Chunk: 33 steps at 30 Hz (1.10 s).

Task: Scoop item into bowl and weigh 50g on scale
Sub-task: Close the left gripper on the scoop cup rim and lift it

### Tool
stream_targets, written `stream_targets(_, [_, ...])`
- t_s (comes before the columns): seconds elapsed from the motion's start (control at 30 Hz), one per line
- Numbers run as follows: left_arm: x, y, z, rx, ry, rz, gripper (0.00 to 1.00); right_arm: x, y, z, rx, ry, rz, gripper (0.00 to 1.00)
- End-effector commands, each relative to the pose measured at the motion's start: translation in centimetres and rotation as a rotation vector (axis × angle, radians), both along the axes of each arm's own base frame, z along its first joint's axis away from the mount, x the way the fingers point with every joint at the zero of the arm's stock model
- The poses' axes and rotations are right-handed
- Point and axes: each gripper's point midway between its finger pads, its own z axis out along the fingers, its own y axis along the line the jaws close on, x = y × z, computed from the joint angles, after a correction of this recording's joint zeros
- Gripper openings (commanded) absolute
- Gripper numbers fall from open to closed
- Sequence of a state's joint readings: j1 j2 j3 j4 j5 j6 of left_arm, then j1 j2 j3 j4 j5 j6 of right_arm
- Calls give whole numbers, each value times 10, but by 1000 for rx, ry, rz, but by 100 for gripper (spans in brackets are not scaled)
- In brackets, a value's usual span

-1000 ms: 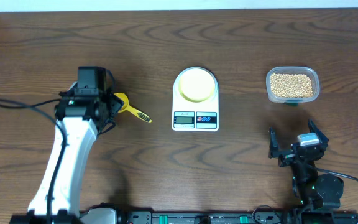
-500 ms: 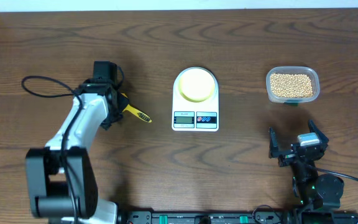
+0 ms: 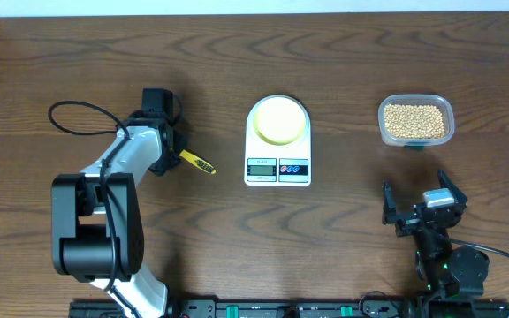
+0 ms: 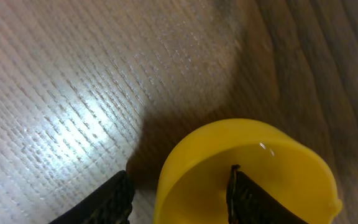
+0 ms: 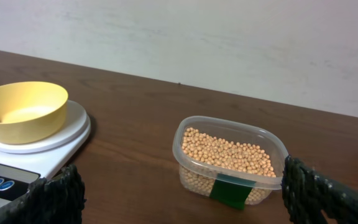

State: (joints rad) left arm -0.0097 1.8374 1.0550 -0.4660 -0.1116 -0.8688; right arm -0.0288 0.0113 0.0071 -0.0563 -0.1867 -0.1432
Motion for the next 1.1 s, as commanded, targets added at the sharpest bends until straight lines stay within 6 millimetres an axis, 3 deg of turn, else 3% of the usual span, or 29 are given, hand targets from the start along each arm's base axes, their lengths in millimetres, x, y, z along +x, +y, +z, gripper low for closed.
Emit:
stream_targets(0.0, [-2, 3, -4, 19, 4, 8, 41, 0, 2, -1, -10, 1, 10, 99])
stream_targets(0.07, [-1, 3, -4, 19, -1, 8, 29, 0, 2, -1, -10, 1, 10, 99])
stream_targets(0.13, [-1, 3, -4, 19, -1, 8, 10, 0, 2, -1, -10, 1, 10, 99])
stream_targets(0.17, [-1, 3, -4, 19, 0, 8, 8, 0, 2, -1, -10, 2, 10, 99])
stream_targets(0.33, [-2, 2, -4, 17, 3, 6, 7, 0, 2, -1, -10, 1, 10, 99])
stream_targets(0.5, [-1, -15, -6, -61, 15, -107, 7, 0, 2, -1, -10, 1, 10, 99])
stream_targets(0.73, [-14, -21, -2, -86, 61, -166, 7, 0, 2, -1, -10, 1, 10, 99])
stream_targets(0.87, [-19, -21, 14, -85, 48, -167, 7, 0, 2, -1, -10, 1, 10, 99])
stream_targets(1.07, [-18, -21, 53, -78, -39, -170, 7, 0, 2, -1, -10, 2, 10, 99])
